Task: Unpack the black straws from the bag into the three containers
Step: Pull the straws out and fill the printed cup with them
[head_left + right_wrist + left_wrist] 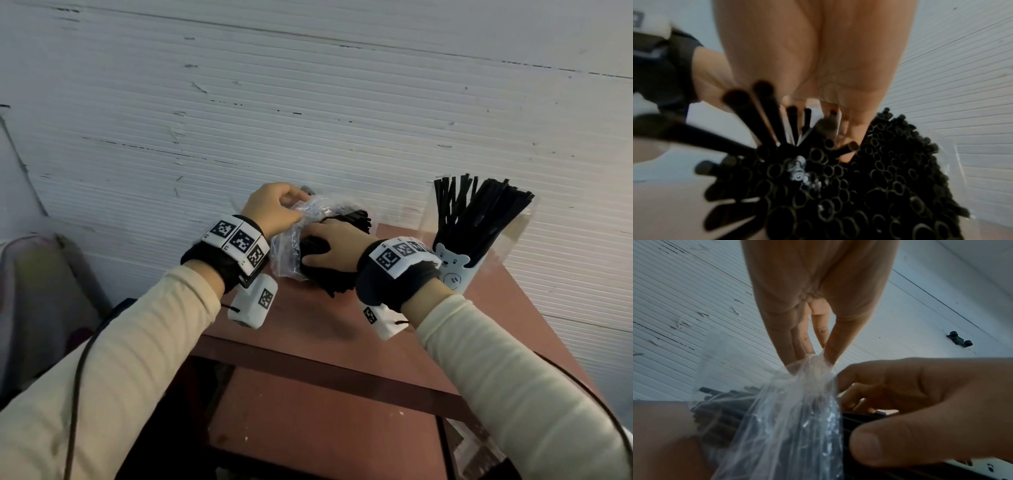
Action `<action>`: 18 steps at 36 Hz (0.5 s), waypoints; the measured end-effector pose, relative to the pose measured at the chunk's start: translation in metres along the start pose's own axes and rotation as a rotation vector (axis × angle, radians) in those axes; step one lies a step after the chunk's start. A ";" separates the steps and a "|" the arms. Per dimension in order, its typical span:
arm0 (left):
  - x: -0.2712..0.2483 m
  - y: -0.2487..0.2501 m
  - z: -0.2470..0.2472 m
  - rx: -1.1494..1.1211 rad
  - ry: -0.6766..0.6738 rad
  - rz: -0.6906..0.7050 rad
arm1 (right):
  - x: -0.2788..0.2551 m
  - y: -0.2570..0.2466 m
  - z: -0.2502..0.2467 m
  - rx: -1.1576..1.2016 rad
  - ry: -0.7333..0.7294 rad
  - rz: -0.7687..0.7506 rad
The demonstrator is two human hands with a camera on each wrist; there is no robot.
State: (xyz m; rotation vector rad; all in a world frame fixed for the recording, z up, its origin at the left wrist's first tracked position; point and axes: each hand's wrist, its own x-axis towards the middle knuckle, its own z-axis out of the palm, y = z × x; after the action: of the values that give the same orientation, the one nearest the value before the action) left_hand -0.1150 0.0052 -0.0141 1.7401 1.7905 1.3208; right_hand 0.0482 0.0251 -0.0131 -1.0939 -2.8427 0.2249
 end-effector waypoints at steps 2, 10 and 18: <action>0.000 0.000 -0.001 0.010 -0.006 0.004 | 0.002 -0.004 0.001 -0.010 -0.026 0.005; 0.000 -0.002 -0.005 0.053 -0.067 -0.007 | 0.001 -0.001 -0.007 -0.017 -0.082 -0.038; 0.001 0.004 -0.003 0.032 -0.080 -0.005 | -0.006 0.010 -0.017 0.062 0.001 -0.019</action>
State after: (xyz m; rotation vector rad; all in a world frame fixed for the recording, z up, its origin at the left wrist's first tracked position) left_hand -0.1151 0.0041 -0.0094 1.7785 1.7802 1.2099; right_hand 0.0612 0.0305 0.0018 -1.0548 -2.8237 0.3091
